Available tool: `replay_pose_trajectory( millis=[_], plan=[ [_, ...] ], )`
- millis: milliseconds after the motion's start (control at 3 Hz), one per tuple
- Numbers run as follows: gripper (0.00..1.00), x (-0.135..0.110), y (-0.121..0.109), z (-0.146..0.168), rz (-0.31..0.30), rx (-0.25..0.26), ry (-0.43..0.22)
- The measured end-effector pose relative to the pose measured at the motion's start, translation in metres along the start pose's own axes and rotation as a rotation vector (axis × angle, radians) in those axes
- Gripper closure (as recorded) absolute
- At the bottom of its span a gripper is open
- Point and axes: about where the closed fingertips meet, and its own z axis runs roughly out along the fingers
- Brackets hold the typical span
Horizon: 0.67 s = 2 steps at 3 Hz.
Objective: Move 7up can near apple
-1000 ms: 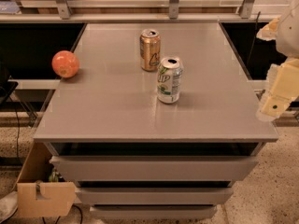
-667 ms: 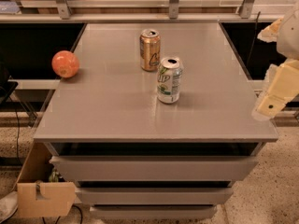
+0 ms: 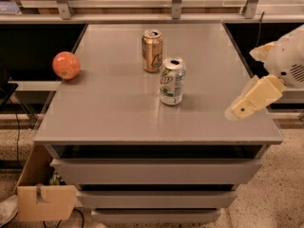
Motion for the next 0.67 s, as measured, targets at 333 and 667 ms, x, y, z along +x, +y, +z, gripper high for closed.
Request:
replay_pose_trajectory(
  millis=[333,667],
  plan=[
    [0.00,-0.0200,-0.0141,-0.0029,0.022,0.059,-0.083],
    [0.00,-0.0197,-0.0141,-0.0030,0.020,0.061,-0.081]
  ],
)
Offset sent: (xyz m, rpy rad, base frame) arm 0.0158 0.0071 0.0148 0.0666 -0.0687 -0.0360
